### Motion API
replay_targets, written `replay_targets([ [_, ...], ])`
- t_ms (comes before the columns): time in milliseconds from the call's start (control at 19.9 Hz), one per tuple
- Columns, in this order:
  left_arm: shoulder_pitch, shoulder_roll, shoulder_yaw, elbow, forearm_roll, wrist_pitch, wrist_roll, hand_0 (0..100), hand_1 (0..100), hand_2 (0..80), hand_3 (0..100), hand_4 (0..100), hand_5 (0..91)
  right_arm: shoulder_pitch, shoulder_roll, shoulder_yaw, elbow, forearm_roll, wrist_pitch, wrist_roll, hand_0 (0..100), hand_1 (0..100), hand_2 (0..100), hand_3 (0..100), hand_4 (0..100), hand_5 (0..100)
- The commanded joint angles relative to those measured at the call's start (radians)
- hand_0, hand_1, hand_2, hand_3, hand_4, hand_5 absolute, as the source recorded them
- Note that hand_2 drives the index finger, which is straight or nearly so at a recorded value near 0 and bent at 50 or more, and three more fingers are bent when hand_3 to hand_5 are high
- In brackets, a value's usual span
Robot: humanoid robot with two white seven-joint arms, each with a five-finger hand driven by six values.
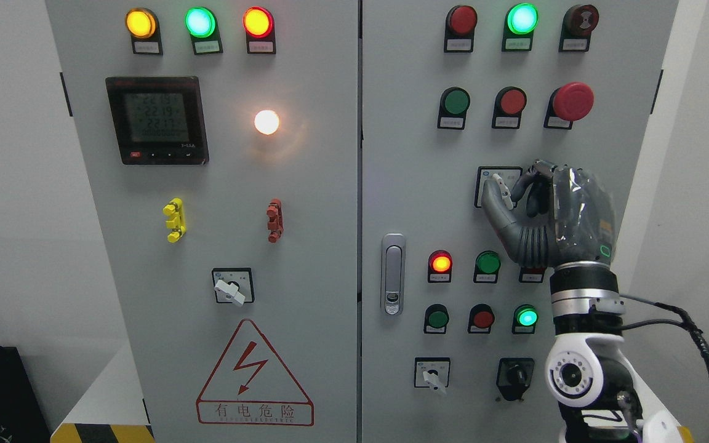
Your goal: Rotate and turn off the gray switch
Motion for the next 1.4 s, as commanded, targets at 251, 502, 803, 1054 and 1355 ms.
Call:
replay_targets([
  [251,-0.009,0.000,0.008,-0.025,0.020,-0.001,0.001,12,39,0.0,0,0,0.0,-0.001,0.001,0.005,0.000,0.000,-0.001,-0.003,54,45,73,99,97,100],
  [502,-0.009,0.000,0.008,-0.025,0.020,-0.001,0.001,12,39,0.0,0,0,0.0,-0.001,0.006,0.005,-0.001,0.000,-0.004,-0.003,47,39,73,99,98,100],
  [803,-0.009,0.001,0.008,-0.025,0.018,-0.001,0.001,12,39,0.0,0,0,0.0,0.001,0.007,0.011,-0.005,0.002,-0.007,-0.003,30,39,73,99,98,100],
  [1054,-0.009,0.000,0.008,-0.025,0.020,-0.001,0.001,12,39,0.0,0,0,0.0,0.006,0.006,0.013,-0.009,0.002,-0.010,-0.004,27,40,73,99,98,100],
  [1355,-0.009,0.000,0.008,-0.025,0.020,-0.001,0.002,12,39,0.0,0,0,0.0,0.012,0.006,0.013,-0.015,0.006,-0.024,-0.017,26,41,73,99,98,100],
])
